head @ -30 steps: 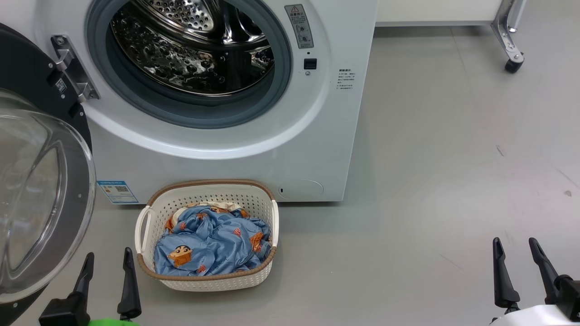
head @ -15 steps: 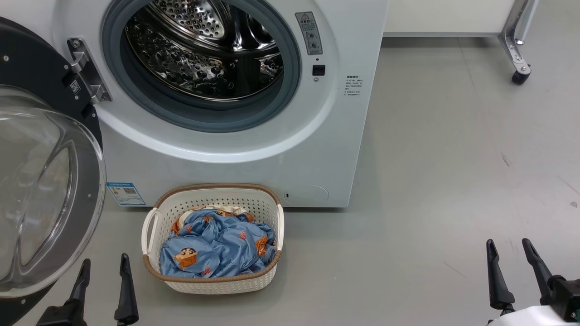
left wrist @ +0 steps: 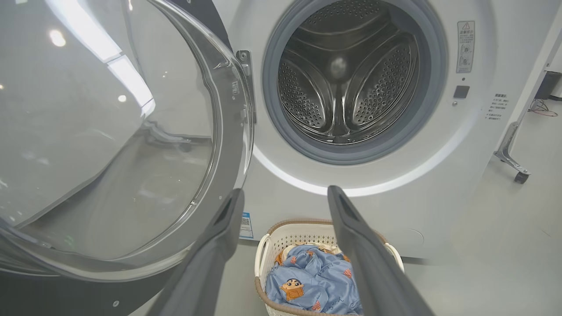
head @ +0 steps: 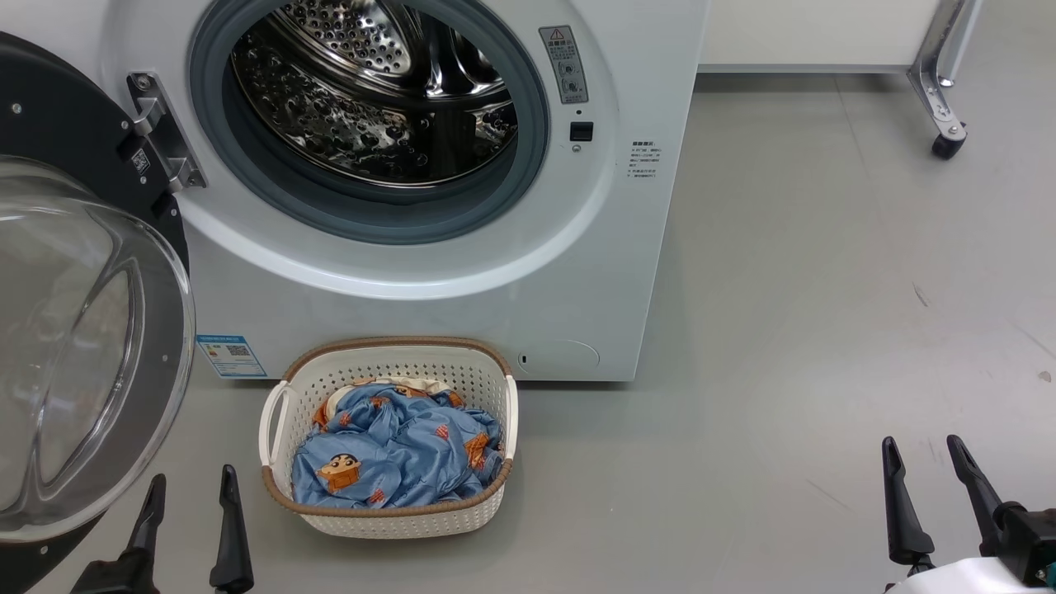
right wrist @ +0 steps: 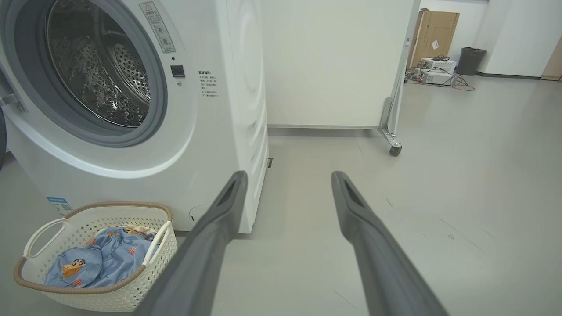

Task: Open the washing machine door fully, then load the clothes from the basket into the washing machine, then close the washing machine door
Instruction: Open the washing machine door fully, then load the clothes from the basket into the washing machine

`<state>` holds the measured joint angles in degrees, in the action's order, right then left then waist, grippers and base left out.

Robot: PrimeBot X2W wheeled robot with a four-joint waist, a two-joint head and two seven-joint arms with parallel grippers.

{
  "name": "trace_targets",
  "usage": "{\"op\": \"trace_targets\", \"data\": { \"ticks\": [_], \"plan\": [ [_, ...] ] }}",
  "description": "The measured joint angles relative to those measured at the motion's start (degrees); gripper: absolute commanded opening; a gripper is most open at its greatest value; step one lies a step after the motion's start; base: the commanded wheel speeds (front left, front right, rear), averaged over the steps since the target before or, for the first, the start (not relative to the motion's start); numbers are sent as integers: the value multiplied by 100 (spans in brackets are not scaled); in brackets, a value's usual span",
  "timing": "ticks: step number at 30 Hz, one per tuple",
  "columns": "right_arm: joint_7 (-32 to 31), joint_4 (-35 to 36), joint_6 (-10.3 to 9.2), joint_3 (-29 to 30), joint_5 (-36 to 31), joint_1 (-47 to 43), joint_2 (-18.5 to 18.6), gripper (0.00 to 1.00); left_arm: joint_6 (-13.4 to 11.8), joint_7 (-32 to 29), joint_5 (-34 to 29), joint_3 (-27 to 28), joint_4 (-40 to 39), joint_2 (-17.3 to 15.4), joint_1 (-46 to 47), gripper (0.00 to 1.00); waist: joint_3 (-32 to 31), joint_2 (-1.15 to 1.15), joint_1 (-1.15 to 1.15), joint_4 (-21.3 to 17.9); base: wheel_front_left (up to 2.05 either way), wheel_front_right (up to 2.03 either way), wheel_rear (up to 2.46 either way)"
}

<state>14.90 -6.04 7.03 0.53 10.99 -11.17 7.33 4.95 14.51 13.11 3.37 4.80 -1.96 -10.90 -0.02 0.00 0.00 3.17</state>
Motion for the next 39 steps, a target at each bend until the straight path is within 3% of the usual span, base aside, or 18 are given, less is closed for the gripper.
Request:
{"op": "trace_targets", "data": {
  "ticks": [22,39],
  "plan": [
    [0,1,0,-9,2,-1,-3,100,0,0,-48,-70,4,-3,-96,98,49,0,0,-26,8,-8,0],
    [0,1,0,-4,7,-1,-4,100,-48,0,-42,-73,5,-5,-97,100,101,0,0,-36,69,-69,0]
  ]
}}
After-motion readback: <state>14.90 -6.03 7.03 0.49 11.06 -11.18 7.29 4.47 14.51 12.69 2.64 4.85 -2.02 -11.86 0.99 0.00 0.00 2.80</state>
